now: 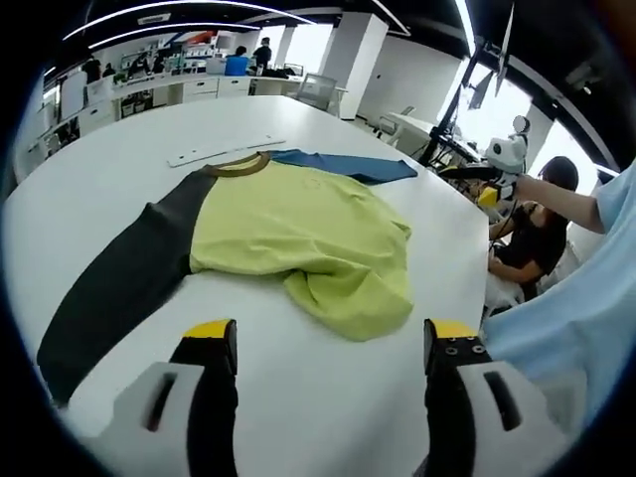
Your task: Fold the garment on the visible template until the final outline fits inside the template.
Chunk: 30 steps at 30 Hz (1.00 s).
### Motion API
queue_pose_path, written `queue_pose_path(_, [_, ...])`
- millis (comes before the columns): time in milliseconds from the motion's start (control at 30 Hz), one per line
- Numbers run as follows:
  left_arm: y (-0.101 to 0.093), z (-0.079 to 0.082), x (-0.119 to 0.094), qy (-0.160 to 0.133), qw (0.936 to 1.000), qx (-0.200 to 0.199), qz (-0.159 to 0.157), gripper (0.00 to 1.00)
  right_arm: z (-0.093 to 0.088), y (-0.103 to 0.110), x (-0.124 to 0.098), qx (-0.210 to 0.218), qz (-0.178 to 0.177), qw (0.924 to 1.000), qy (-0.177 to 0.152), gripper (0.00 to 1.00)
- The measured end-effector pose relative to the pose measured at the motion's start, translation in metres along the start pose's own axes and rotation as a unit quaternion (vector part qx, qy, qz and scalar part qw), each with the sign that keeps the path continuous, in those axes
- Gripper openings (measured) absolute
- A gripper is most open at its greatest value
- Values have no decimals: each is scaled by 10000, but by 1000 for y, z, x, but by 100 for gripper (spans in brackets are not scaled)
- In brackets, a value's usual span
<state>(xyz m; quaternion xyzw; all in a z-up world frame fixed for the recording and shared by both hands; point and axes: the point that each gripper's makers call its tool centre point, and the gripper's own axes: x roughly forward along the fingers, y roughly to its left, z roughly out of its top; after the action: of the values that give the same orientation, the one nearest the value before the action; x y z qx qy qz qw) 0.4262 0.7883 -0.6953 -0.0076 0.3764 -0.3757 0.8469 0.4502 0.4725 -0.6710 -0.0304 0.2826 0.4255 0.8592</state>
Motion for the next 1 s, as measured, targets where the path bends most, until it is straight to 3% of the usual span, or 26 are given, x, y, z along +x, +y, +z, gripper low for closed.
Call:
queue_pose_path(167, [-5, 1, 9, -197, 9997, -150, -27, 71, -2, 3, 6, -27, 40, 10000, 31, 86])
queue_pose_path(267, [-5, -3, 12, -162, 9998, -112, -4, 66, -1, 9, 8, -167, 42, 9998, 53, 80])
queue_pose_path(500, [-2, -1, 17, -438, 9985, -315, 106, 52, -10, 28, 26, -484, 205, 9982, 286, 73])
queue_pose_path(600, [-6, 0, 22, -493, 9981, -356, 72, 52, -13, 33, 38, -455, 335, 9979, 319, 69])
queue_pose_path(700, [-4, -5, 29, -444, 9988, -187, 121, 49, -15, 41, 49, -528, 459, 9969, 352, 60])
queue_pose_path(1000, [-14, -6, 36, -595, 9977, -333, 53, 50, -15, 56, 87, -671, 527, 9953, 458, 46])
